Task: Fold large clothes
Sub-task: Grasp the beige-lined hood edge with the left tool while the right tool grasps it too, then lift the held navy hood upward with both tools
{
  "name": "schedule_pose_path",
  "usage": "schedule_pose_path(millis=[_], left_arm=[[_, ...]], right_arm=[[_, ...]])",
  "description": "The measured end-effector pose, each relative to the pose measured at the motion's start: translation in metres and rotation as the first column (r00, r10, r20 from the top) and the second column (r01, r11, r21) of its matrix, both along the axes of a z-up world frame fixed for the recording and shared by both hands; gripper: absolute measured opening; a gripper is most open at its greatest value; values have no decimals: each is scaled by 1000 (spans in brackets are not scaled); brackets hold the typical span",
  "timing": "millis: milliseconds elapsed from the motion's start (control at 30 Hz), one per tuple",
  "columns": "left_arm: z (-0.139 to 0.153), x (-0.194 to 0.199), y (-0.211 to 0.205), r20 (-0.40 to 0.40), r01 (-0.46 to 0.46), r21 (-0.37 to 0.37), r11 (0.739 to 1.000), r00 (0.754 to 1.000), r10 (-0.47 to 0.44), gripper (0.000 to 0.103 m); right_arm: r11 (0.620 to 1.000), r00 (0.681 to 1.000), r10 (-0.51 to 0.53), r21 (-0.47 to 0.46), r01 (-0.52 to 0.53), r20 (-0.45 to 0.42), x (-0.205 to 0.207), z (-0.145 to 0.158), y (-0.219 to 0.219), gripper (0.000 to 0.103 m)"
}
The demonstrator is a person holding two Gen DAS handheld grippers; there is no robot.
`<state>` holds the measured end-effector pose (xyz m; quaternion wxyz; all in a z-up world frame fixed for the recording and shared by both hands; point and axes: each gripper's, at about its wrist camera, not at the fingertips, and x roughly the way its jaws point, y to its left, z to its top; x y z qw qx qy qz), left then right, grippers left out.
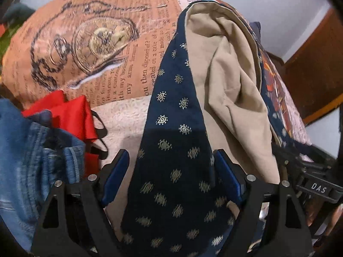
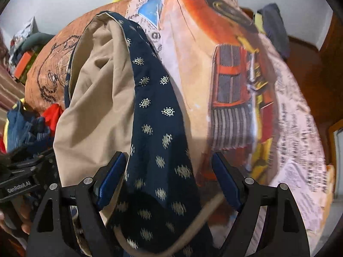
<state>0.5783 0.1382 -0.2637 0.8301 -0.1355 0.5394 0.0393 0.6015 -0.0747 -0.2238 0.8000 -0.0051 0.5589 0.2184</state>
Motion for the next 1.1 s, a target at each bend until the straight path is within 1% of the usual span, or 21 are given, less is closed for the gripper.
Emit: schedule_pose_path(millis=[33, 67, 100, 133, 167, 200, 267, 300, 333, 367, 400, 433, 467, 567, 700, 733, 833, 900, 967, 1033, 1100], left_arm=[[-2, 1, 2, 6, -12, -11, 1000, 1000, 12, 81], [-4, 2, 3, 14, -24, -19, 1000, 1000, 24, 79], [-5, 2, 4, 20, -28, -29, 999, 999, 29, 77], [-5, 1, 4, 31, -28, -48, 998, 999, 29, 68], [-5, 1, 4, 38, -25, -60, 998, 999, 28, 62], [-4, 0, 3, 42, -22, -60, 998, 999, 25, 59], [1, -3, -4, 55, -6, -12, 1000, 998, 7, 41], [3, -5, -9, 58, 6, 17, 1000, 998, -7, 36], [7, -7, -15, 59, 23, 63, 998, 998, -27, 24], [11, -10, -21, 62, 40, 115, 993, 997, -47, 16], [16, -12, -26, 63, 54, 148, 988, 996, -64, 12], [21, -17, -31, 71, 67, 176, 982, 994, -81, 12], [26, -21, -34, 82, 74, 186, 980, 993, -90, 12], [50, -39, -37, 123, 100, 191, 976, 985, -125, 10], [88, -70, -41, 174, 130, 193, 973, 971, -165, 9], [95, -74, -41, 185, 137, 198, 971, 967, -174, 2], [116, -93, -51, 216, 162, 220, 962, 953, -210, 1], [130, -114, -58, 237, 191, 240, 952, 939, -248, 1], [140, -137, -68, 247, 217, 279, 935, 925, -288, 1], [141, -153, -74, 244, 238, 299, 924, 917, -315, 1], [140, -167, -74, 231, 255, 288, 923, 917, -326, 1]], right_arm=[[1000, 1000, -3, 14, 3, -1, 1, -1, 0, 77], [1000, 1000, -1, 26, 1, 2, 1, -2, 0, 70], [999, 1000, 6, 41, -6, 2, 1, -2, 1, 66], [998, 1000, 18, 64, -17, -4, 0, -1, 1, 55], [996, 1000, 22, 82, -21, -8, 1, -1, 2, 44], [995, 1000, 26, 96, -25, -8, -1, 0, 2, 39], [995, 999, 39, 93, -39, 7, -6, 4, 5, 21], [996, 999, 46, 78, -47, 22, -10, 6, 7, 17], [996, 998, 50, 66, -51, 24, -13, 8, 8, 11], [997, 998, 49, 63, -51, 31, -16, 11, 8, 10], [997, 998, 47, 64, -49, 32, -20, 14, 7, 10], [996, 998, 42, 72, -45, 36, -24, 19, 4, 10], [996, 998, 42, 78, -45, 40, -24, 22, 0, 9], [994, 995, 55, 87, -62, 81, -34, 42, -10, 9], [990, 987, 79, 104, -93, 138, -61, 77, -24, 9], [989, 986, 82, 110, -99, 148, -69, 84, -26, 9], [986, 980, 102, 112, -122, 172, -88, 100, -33, 9], [984, 977, 117, 109, -138, 180, -102, 103, -36, 9], [982, 973, 138, 101, -158, 184, -118, 107, -39, 9], [979, 969, 164, 92, -183, 184, -138, 108, -42, 9], [978, 966, 178, 72, -194, 188, -147, 104, -41, 9]])
